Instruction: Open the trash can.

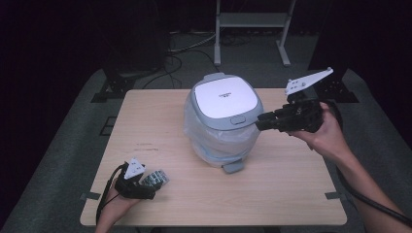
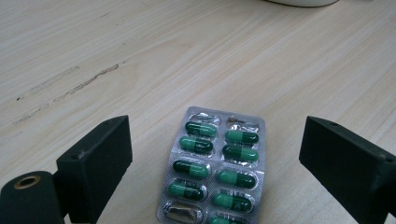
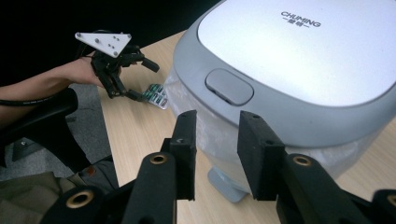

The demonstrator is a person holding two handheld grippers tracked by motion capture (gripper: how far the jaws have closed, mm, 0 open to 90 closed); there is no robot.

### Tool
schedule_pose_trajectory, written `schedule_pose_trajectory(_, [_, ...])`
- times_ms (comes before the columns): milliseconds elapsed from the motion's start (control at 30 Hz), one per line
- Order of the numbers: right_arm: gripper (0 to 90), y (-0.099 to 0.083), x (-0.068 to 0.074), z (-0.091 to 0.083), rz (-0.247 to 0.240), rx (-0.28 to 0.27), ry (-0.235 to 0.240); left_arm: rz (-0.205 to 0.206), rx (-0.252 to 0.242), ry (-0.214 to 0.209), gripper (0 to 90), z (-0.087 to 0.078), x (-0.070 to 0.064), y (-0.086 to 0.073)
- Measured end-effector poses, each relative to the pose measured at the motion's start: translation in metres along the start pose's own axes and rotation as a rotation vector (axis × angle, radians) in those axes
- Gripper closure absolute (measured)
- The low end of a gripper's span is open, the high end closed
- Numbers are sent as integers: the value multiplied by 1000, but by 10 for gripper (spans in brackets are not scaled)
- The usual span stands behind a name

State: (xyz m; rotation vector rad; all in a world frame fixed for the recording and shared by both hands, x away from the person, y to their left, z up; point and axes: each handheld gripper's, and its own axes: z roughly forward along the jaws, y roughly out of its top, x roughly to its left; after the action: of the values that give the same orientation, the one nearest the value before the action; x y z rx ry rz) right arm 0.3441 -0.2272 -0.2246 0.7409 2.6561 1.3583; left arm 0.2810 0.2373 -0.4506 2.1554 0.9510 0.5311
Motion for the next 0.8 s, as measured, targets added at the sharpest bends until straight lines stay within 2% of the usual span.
schedule_pose_trajectory(233, [784, 8, -6, 16, 2, 14, 4, 2, 2, -1, 85, 0, 1, 0])
schedule_pose_trajectory(800, [830, 24, -5, 45, -36, 20, -7, 11, 11, -2, 85, 1, 3, -1])
